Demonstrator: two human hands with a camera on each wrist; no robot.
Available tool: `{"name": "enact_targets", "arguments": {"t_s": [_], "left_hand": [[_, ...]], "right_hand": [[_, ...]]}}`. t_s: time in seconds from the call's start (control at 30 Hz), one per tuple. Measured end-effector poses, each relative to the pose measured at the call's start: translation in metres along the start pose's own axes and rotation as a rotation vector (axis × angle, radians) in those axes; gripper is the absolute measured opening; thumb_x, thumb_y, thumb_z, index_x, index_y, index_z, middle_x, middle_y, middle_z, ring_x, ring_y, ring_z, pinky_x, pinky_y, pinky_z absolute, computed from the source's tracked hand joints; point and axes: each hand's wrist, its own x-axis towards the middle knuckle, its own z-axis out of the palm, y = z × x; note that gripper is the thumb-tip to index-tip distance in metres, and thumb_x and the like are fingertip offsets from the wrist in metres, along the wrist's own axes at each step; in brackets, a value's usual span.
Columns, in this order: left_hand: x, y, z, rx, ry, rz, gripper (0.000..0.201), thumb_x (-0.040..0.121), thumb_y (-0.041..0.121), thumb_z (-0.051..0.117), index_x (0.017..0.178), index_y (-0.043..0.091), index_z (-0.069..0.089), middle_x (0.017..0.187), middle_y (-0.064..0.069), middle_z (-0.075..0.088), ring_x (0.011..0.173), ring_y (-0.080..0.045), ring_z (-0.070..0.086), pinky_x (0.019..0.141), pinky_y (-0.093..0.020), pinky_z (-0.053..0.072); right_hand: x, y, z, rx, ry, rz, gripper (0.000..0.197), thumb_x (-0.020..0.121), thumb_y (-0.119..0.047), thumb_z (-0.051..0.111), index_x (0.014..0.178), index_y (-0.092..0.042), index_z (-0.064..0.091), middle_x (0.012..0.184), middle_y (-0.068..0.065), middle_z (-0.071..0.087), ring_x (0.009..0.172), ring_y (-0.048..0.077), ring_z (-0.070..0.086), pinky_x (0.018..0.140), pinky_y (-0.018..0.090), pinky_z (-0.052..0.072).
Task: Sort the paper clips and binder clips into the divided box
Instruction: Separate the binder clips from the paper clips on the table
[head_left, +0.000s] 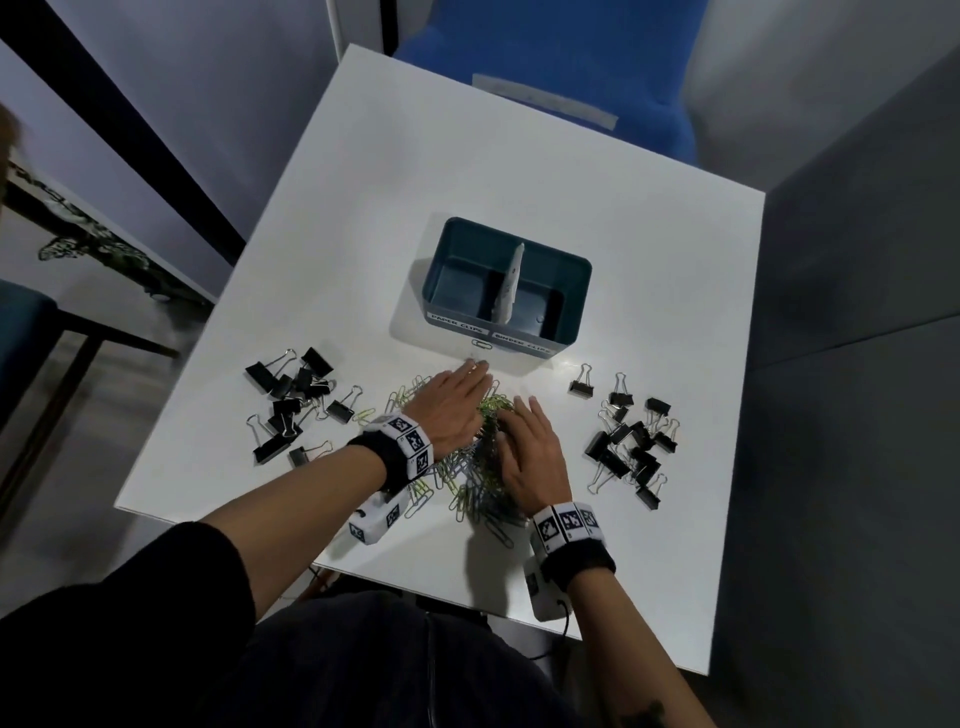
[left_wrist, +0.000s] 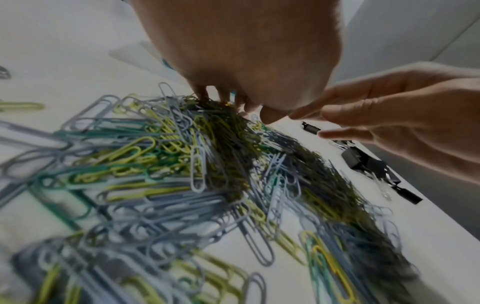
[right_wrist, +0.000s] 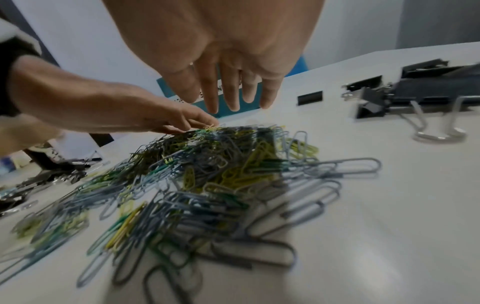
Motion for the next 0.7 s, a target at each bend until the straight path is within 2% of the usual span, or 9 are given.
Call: {"name": "enact_targets", "arguments": {"t_s": [0.1, 0.17, 0.27, 0.33, 0.43, 0.53, 0.63, 0.7], "left_hand": [[0.0, 0.005, -0.005, -0.029, 0.055, 0.017, 0.057, 0.094, 0.031, 0.031, 0.144, 0.005, 0.026, 0.154, -0.015, 0.024, 0.143, -0.027, 0.021, 0.115, -0.042, 0.027], [0.008, 0.002, -0.007, -0.009, 0.055, -0.036, 0.058, 0.095, 0.033, 0.027, 0.145, 0.002, 0.024, 0.154, -0.018, 0.026, 0.142, -0.028, 0.022, 0.116, -0.042, 0.026], [0.02, -0.001, -0.007, 0.024, -0.014, -0.113, 0.064, 0.098, 0.041, 0.017, 0.148, 0.001, 0.019, 0.156, -0.019, 0.022, 0.144, -0.03, 0.017, 0.118, -0.044, 0.019], [0.021, 0.003, -0.009, 0.016, -0.04, -0.124, 0.065, 0.099, 0.043, 0.017, 0.149, 0.001, 0.017, 0.157, -0.018, 0.019, 0.145, -0.03, 0.015, 0.118, -0.044, 0.018], [0.007, 0.014, -0.007, -0.017, -0.041, -0.053, 0.063, 0.1, 0.043, 0.018, 0.149, 0.003, 0.014, 0.158, -0.017, 0.01, 0.146, -0.029, 0.012, 0.118, -0.045, 0.018], [-0.024, 0.024, 0.003, -0.006, -0.086, 0.006, 0.065, 0.101, 0.046, 0.016, 0.151, 0.006, 0.005, 0.16, -0.014, 0.001, 0.147, -0.027, 0.003, 0.119, -0.046, 0.012], [-0.049, 0.031, 0.014, 0.02, -0.077, 0.015, 0.064, 0.102, 0.048, 0.013, 0.152, 0.011, -0.001, 0.159, -0.011, -0.009, 0.147, -0.025, -0.007, 0.12, -0.046, 0.003], [-0.058, 0.029, 0.017, -0.015, -0.032, -0.069, 0.064, 0.101, 0.047, 0.013, 0.152, 0.012, -0.001, 0.159, -0.012, -0.011, 0.147, -0.026, -0.01, 0.12, -0.045, -0.001]], "right_hand": [[-0.015, 0.006, -0.002, 0.034, 0.028, 0.089, 0.036, 0.098, -0.022, 0.05, 0.132, -0.013, 0.053, 0.149, 0.01, 0.041, 0.143, 0.025, 0.028, 0.117, 0.038, 0.023], [-0.024, 0.008, -0.003, 0.047, 0.031, 0.119, 0.036, 0.098, -0.023, 0.05, 0.133, -0.013, 0.053, 0.15, 0.009, 0.039, 0.143, 0.024, 0.028, 0.116, 0.033, 0.02], [-0.035, 0.008, -0.005, 0.059, 0.036, 0.135, 0.036, 0.098, -0.025, 0.05, 0.132, -0.014, 0.053, 0.15, 0.008, 0.039, 0.141, 0.023, 0.03, 0.116, 0.034, 0.022], [-0.04, 0.01, -0.007, 0.068, 0.044, 0.166, 0.037, 0.098, -0.027, 0.05, 0.133, -0.014, 0.052, 0.151, 0.008, 0.037, 0.142, 0.023, 0.03, 0.116, 0.037, 0.024], [-0.047, 0.014, -0.005, 0.05, 0.043, 0.233, 0.048, 0.098, -0.034, 0.05, 0.141, -0.016, 0.043, 0.155, 0.009, 0.029, 0.144, 0.023, 0.023, 0.117, 0.039, 0.022], [-0.046, 0.016, 0.007, 0.068, -0.024, 0.27, 0.064, 0.096, -0.047, 0.048, 0.149, -0.017, 0.028, 0.159, 0.008, 0.02, 0.147, 0.021, 0.015, 0.119, 0.038, 0.018], [-0.036, 0.012, 0.021, 0.001, -0.07, 0.236, 0.068, 0.093, -0.056, 0.042, 0.147, -0.016, 0.031, 0.156, 0.011, 0.026, 0.144, 0.026, 0.023, 0.115, 0.048, 0.027], [-0.026, 0.004, 0.025, -0.01, -0.051, 0.21, 0.061, 0.091, -0.055, 0.044, 0.14, -0.019, 0.037, 0.15, 0.011, 0.035, 0.138, 0.03, 0.033, 0.109, 0.052, 0.034]]}}
